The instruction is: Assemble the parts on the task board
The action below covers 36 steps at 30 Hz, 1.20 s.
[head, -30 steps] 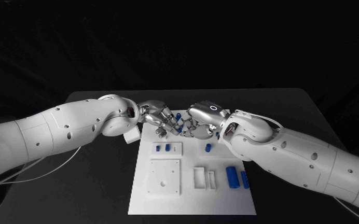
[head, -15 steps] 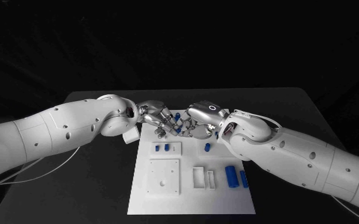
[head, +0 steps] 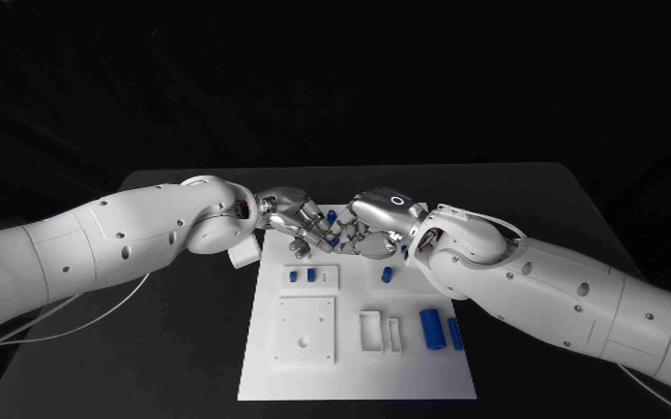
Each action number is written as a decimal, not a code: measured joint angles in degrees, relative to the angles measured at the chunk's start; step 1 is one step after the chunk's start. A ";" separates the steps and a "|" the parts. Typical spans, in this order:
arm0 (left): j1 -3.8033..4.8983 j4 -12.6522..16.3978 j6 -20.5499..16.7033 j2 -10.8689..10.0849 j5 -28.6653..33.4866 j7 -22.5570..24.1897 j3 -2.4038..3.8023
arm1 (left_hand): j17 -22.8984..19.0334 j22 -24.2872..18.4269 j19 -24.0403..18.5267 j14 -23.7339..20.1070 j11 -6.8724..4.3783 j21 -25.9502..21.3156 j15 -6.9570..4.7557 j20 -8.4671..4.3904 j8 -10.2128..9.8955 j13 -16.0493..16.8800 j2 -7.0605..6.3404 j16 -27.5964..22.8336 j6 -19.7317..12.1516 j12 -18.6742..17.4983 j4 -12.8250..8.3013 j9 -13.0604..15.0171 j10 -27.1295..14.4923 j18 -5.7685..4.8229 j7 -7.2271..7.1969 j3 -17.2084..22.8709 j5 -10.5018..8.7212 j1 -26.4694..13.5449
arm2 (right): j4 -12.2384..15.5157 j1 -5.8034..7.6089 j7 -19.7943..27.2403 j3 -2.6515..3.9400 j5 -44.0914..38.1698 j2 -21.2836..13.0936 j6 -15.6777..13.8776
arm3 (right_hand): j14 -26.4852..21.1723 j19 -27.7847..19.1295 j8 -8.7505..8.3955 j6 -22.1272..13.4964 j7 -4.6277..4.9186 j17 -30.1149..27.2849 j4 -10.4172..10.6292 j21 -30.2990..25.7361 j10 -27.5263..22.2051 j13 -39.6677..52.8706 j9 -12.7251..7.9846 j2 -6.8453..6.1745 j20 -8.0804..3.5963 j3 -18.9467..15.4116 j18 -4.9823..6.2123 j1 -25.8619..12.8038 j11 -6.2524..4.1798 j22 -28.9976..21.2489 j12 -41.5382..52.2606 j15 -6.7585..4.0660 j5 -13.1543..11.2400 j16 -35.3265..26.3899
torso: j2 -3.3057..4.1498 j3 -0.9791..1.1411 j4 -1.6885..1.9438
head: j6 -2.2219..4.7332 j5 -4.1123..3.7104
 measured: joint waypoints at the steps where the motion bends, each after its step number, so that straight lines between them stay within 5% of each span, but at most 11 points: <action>1: 0.00 0.02 0.00 0.00 0.05 0.00 0.00 | 0.00 0.00 -0.12 -0.02 0.11 0.00 0.02 0.12 0.00 0.00 -0.08 0.00 -0.44 0.00 -0.01 0.00 -0.14 0.00 0.12 -0.01 0.00 -0.08 | 0.00 -0.01 0.00 0.00 0.05 0.00 0.00 | 0.00 0.00 0.00 0.00 0.00 0.00 -0.13 0.00 0.00 0.00 0.00 0.00 0.00 0.14 0.00 0.00 0.00 0.06 0.00 0.00 0.00 0.00 | -0.01 -0.01 0.01 | -0.02 0.02; 15: 0.10 -0.32 -0.04 -0.08 0.47 -0.04 0.01 | -0.15 -0.01 -0.21 -0.92 0.92 -0.48 0.92 1.03 0.00 0.00 -1.99 0.00 -10.53 0.00 0.92 -0.26 -1.73 0.93 1.78 1.59 0.00 -0.70 | -0.25 -0.02 -0.12 -0.01 0.68 -0.05 -0.06 | 0.11 0.50 -0.20 0.00 0.00 0.52 0.01 -1.06 0.00 0.07 -0.01 -0.34 -0.10 2.31 -0.01 -0.34 0.00 1.71 -0.03 -0.11 -0.71 0.33 | -0.03 -0.03 -0.01 | -0.03 0.13; 36: 0.62 -2.74 0.05 -2.32 0.50 -0.47 0.00 | -0.39 -0.03 -0.21 -1.13 0.92 -0.70 0.71 1.03 0.00 0.00 -2.25 0.00 -11.79 0.00 1.41 -0.31 -1.73 0.91 2.00 1.74 0.00 -0.43 | -2.96 -0.02 -0.94 0.00 0.76 0.56 0.73 | 0.11 0.49 -0.06 0.00 -0.01 0.59 -0.15 -1.59 0.01 0.16 -0.01 -0.50 -0.09 2.78 -0.01 -0.48 0.01 2.35 -0.03 -0.11 -0.72 0.33 | -0.04 -0.13 -0.05 | -0.13 0.43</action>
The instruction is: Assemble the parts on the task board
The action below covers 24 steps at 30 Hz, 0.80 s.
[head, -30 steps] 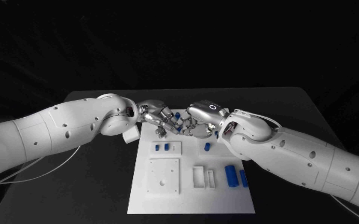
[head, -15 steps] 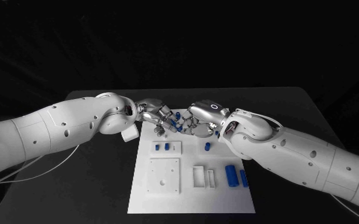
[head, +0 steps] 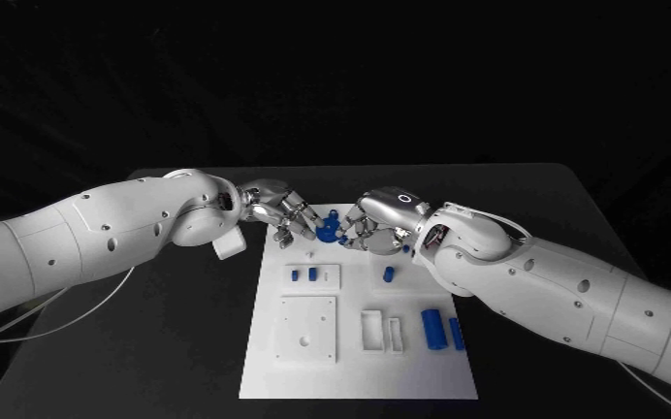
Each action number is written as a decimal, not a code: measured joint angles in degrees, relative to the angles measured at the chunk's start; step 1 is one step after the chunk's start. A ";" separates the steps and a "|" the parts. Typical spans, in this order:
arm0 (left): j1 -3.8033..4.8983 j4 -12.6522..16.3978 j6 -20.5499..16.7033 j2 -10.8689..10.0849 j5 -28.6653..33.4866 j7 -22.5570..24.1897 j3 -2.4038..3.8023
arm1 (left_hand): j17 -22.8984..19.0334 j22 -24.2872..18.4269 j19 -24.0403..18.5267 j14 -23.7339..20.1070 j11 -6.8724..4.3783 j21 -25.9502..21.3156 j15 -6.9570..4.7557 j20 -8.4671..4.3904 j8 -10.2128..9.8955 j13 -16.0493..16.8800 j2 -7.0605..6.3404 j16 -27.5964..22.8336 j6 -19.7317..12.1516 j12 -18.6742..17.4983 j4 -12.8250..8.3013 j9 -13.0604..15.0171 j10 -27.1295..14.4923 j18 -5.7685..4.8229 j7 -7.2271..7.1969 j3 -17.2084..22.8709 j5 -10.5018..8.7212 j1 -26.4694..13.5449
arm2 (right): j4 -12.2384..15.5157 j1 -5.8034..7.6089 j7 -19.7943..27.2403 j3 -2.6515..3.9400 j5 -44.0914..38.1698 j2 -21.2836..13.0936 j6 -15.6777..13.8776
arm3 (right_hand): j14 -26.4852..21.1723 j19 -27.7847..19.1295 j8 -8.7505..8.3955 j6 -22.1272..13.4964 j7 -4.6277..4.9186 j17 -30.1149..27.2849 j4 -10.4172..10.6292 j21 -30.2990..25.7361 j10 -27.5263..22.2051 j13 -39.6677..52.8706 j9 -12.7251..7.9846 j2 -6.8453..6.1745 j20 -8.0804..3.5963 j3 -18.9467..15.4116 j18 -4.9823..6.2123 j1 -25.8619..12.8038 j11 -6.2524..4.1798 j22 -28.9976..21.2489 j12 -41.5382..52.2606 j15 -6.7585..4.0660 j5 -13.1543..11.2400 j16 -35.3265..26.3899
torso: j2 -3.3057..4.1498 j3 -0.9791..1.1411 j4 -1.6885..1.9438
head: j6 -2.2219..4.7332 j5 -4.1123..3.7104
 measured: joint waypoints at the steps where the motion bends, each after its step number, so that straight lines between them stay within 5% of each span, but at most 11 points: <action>1: 0.07 -0.23 -0.02 -0.15 0.03 0.00 0.00 | -0.06 0.00 0.00 0.00 0.00 0.00 0.00 0.00 0.00 0.00 0.00 0.00 0.66 0.00 0.00 0.00 0.00 -0.01 0.00 0.00 0.00 0.00 | -0.19 0.00 -0.08 0.00 -0.02 0.16 0.08 | 0.00 0.00 0.00 0.00 0.00 0.00 0.00 0.00 0.00 0.00 0.00 0.00 0.00 0.00 0.00 0.00 0.00 0.00 0.00 0.00 0.00 0.00 | 0.00 0.01 0.01 | 0.00 0.10; 5: 0.64 -1.51 -0.87 -0.62 0.99 0.40 -0.03 | -1.24 0.00 -0.31 -0.55 -0.01 -1.06 0.13 0.31 0.00 0.00 0.00 -1.69 4.22 0.00 0.47 0.11 0.03 -0.04 -0.18 0.47 0.00 0.00 | -1.26 0.12 -0.80 0.00 -0.34 1.53 0.60 | 0.00 0.00 0.07 0.01 -0.01 0.00 0.00 0.00 0.00 0.08 0.00 -0.15 0.00 0.00 0.00 -0.14 0.00 0.33 0.00 0.00 -0.22 0.00 | -0.01 -0.06 0.04 | 0.06 0.80; 10: 1.40 -2.44 -5.18 -0.70 4.42 2.41 -0.05 | -4.21 -2.28 -2.25 -2.58 0.51 -5.55 0.53 0.98 0.00 0.00 -0.30 -8.47 4.67 0.00 1.11 0.11 -0.92 0.48 0.21 0.31 0.00 -0.31 | -2.90 0.80 -2.40 0.00 -1.54 3.87 1.51 | 0.00 0.00 0.07 0.19 -0.19 -0.01 0.00 -0.29 0.00 0.08 0.00 -0.15 0.00 -0.01 0.00 -0.14 0.00 0.42 0.00 0.00 -0.22 0.00 | -0.05 -0.13 0.14 | 0.24 2.19; 13: 1.99 -2.58 -9.72 -0.62 7.75 4.55 -0.06 | -6.54 -5.57 -3.20 -3.79 0.71 -9.58 1.13 1.52 0.00 0.00 -0.30 -14.62 4.88 0.00 1.26 0.11 -1.13 0.80 0.00 0.16 -0.05 -0.31 | -4.36 1.40 -3.96 0.00 -2.77 5.78 2.29 | 0.00 0.14 0.07 0.19 -0.19 -0.11 -0.17 -0.29 0.00 0.09 0.00 -0.23 0.14 0.32 0.00 -0.22 0.00 0.54 0.00 0.00 -0.61 -0.21 | -0.06 -0.16 0.18 | 0.60 3.20; 16: 2.42 -2.45 -14.77 -0.40 11.29 6.93 -0.06 | -8.70 -9.01 -4.02 -4.30 0.88 -13.27 1.64 1.94 0.00 0.00 -0.30 -21.00 4.88 0.00 1.35 0.11 -1.58 -0.23 0.00 -0.26 -0.48 -0.30 | -5.59 1.84 -5.59 -0.08 -4.23 7.44 3.12 | 0.00 0.21 0.06 0.19 -0.19 -0.16 0.01 -0.29 0.00 0.08 0.00 -0.23 0.21 0.50 0.00 -0.22 0.00 0.62 0.00 0.00 -0.83 -0.22 | -0.06 -0.20 0.20 | 0.82 4.27; 24: 3.42 -0.77 -26.29 0.42 18.24 12.58 -0.06 | -11.52 -18.24 -7.70 -5.86 1.52 -13.82 2.80 3.37 0.00 0.00 -0.28 -31.17 5.29 0.00 2.08 0.11 -2.57 -0.46 0.01 -1.78 -2.01 -0.28 | -7.88 2.47 -9.67 -1.24 -8.29 10.96 5.44 | 0.00 0.41 0.04 0.19 -0.19 -0.26 -0.07 -0.62 0.01 0.08 0.00 -0.45 0.41 1.37 0.01 -0.29 0.00 1.22 0.00 0.00 -1.10 -0.22 | -0.05 -0.37 0.43 | 0.56 6.58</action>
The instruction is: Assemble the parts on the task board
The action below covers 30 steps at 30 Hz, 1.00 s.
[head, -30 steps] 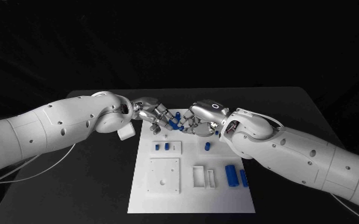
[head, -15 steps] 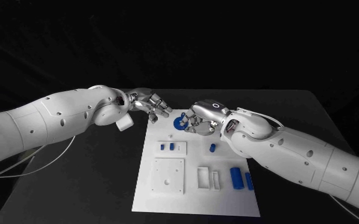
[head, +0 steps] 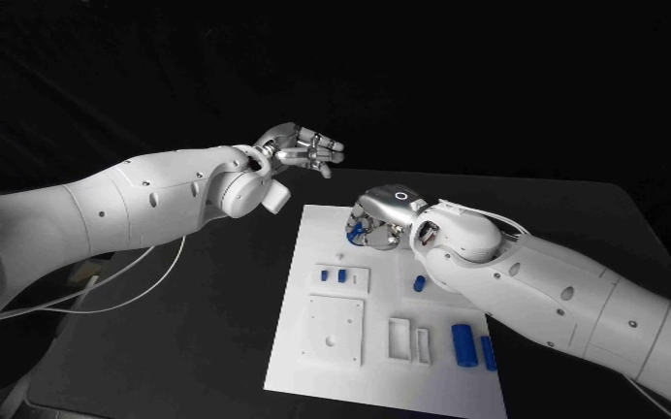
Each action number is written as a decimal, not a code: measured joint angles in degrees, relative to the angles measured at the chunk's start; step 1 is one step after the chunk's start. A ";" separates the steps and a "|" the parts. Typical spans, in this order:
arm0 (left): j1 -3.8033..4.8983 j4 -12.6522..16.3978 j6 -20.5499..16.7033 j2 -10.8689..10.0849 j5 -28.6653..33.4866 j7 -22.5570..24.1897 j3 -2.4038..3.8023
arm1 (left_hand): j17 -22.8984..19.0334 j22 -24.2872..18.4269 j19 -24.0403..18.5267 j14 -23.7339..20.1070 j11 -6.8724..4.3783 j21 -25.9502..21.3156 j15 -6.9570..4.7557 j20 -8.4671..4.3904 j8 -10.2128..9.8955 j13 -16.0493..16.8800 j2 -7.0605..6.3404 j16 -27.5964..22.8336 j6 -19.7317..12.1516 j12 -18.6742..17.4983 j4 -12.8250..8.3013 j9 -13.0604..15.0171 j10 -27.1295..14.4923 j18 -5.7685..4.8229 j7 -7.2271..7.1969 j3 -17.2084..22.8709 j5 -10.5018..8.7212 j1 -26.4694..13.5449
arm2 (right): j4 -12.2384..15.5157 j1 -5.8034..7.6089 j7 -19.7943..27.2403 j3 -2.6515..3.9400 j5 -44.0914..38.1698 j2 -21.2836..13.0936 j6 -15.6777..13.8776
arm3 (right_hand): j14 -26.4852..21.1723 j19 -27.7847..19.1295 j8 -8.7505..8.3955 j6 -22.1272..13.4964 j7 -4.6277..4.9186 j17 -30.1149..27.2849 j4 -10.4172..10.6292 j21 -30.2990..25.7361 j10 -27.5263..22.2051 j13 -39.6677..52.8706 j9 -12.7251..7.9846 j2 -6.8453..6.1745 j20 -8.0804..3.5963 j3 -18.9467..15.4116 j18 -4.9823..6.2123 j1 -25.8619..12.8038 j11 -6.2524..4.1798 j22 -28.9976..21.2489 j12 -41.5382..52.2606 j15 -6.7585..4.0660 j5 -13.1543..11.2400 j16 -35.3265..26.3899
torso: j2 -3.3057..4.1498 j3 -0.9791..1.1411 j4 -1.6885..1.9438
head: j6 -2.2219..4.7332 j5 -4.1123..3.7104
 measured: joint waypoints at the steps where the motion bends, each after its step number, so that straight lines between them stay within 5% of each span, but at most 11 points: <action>1: 0.05 0.21 -1.17 0.13 0.67 0.57 0.00 | -0.11 -1.07 -0.09 0.00 0.00 0.00 0.00 0.09 0.00 0.00 0.10 -0.76 0.00 0.00 0.16 0.00 0.00 -0.01 0.00 -0.16 0.00 0.10 | -0.24 0.06 -0.38 -0.24 -0.42 0.32 0.26 | 0.00 0.00 0.00 0.00 0.00 0.00 -0.01 0.00 0.00 0.00 0.00 0.00 0.00 0.14 0.00 0.00 0.00 0.10 0.00 0.00 0.00 0.00 | 0.01 -0.03 0.04 | -0.05 0.15; 11: 0.39 1.37 -9.98 1.53 5.69 5.13 -0.01 | 0.91 -9.35 0.36 0.67 0.00 0.00 0.35 0.08 0.00 0.00 0.45 -4.28 0.00 0.00 0.06 -0.01 0.00 -0.90 0.00 -1.00 0.43 0.45 | -2.64 0.24 -3.09 -2.85 -3.48 2.66 2.83 | 0.00 0.00 -0.19 0.00 0.00 0.00 -0.06 0.00 0.00 -0.01 0.00 -0.08 0.00 0.21 0.00 0.08 0.00 0.53 0.00 0.00 0.00 0.00 | 0.16 -0.36 0.44 | -0.76 1.55; 21: 0.46 2.07 -12.27 2.32 7.42 7.18 -0.01 | 1.06 -9.69 0.36 0.67 0.20 0.00 0.36 0.09 0.00 0.00 0.60 -5.00 -0.01 0.00 -0.17 -0.01 -0.20 -0.90 0.00 -0.77 1.45 0.60 | -3.20 0.27 -3.89 -3.63 -4.61 3.54 3.33 | 0.00 0.21 0.03 0.35 -0.34 -0.09 -0.05 0.00 0.00 -0.14 0.00 -0.31 -0.21 0.74 0.00 0.31 0.00 1.35 0.00 0.00 0.00 0.00 | 0.38 -0.54 0.83 | -1.49 2.02; 30: 0.48 2.42 -12.70 2.68 7.97 7.95 -0.01 | 1.05 -9.93 0.35 0.66 0.20 0.01 0.36 0.09 0.00 0.00 0.60 -5.22 -0.01 0.00 -0.17 -0.01 -0.20 -0.90 -0.01 -0.77 1.45 0.60 | -3.16 0.23 -4.17 -3.84 -4.99 3.97 2.55 | 0.20 0.41 0.03 0.51 -0.51 -0.20 0.01 0.00 0.00 -0.26 0.00 -0.69 0.00 1.26 0.00 -0.07 -0.01 1.87 0.00 0.20 -0.22 0.00 | 0.36 -0.54 0.78 | -1.98 2.48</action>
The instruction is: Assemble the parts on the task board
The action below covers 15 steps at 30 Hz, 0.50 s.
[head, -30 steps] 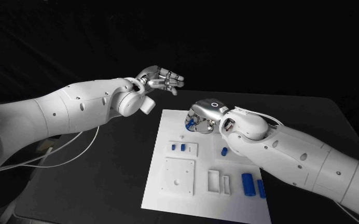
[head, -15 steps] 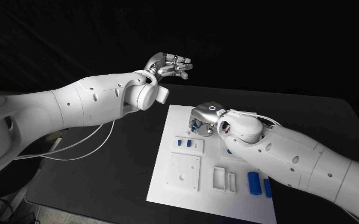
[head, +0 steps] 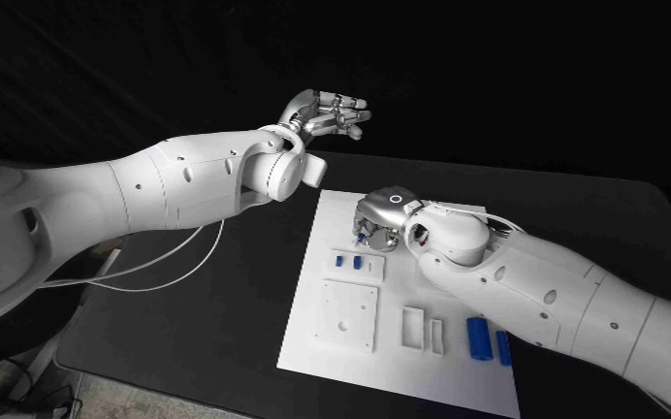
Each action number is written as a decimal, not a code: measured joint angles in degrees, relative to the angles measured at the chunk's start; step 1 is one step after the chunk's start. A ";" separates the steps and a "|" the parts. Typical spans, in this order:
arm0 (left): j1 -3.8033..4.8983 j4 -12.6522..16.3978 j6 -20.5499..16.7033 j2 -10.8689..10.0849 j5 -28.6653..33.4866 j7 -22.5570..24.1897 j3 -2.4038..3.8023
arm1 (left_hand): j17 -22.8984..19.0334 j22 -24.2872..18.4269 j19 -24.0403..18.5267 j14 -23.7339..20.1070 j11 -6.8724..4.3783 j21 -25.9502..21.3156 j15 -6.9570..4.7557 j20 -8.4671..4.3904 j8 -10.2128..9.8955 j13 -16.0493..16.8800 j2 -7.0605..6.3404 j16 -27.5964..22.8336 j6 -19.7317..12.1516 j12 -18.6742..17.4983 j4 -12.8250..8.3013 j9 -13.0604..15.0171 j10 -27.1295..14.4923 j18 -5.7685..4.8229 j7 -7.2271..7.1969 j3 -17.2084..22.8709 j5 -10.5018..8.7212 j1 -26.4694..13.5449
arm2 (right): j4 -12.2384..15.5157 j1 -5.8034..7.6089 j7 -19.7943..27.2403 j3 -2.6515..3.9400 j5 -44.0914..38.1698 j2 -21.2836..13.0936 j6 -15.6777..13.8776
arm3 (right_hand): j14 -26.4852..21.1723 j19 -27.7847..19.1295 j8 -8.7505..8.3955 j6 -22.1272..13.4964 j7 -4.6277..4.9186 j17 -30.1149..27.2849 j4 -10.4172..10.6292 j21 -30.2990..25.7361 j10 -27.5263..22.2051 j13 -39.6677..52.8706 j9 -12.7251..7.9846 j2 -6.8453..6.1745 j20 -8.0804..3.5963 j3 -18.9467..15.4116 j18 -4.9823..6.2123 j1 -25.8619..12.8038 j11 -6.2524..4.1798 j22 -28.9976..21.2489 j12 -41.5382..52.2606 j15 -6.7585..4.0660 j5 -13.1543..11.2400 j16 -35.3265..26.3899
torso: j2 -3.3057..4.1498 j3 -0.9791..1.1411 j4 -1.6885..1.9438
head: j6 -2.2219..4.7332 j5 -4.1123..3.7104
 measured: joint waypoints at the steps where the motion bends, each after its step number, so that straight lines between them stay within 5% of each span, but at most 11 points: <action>1: 0.00 0.01 0.00 0.04 0.07 0.04 0.00 | 0.00 0.00 0.00 0.00 0.00 0.00 0.00 0.00 0.00 0.00 0.00 0.00 0.00 0.00 0.00 0.00 0.00 0.00 0.00 0.00 0.00 0.00 | 0.01 -0.01 0.00 -0.01 -0.03 0.03 -0.14 | 0.00 0.00 0.00 0.00 0.00 0.00 0.00 0.00 0.00 0.00 0.00 0.00 0.00 0.00 0.00 0.00 0.00 0.00 0.00 0.00 0.00 0.00 | -0.01 0.00 -0.02 | -0.01 0.03; 15: 0.02 0.26 0.05 0.39 0.38 0.10 0.00 | -0.01 -0.71 0.00 -0.01 0.03 0.00 0.00 0.00 0.00 0.00 0.00 -0.39 -0.22 0.00 -0.30 0.00 -0.42 0.00 0.21 -0.02 0.00 0.00 | -0.06 -0.63 0.00 -0.05 -0.17 0.64 -1.19 | 0.00 0.00 -0.05 0.00 0.01 -0.08 0.01 -0.33 0.00 0.00 0.00 -0.02 0.00 0.01 0.00 -0.29 0.00 0.19 0.00 0.00 -0.22 0.00 | -0.01 -0.07 -0.02 | -0.53 -0.16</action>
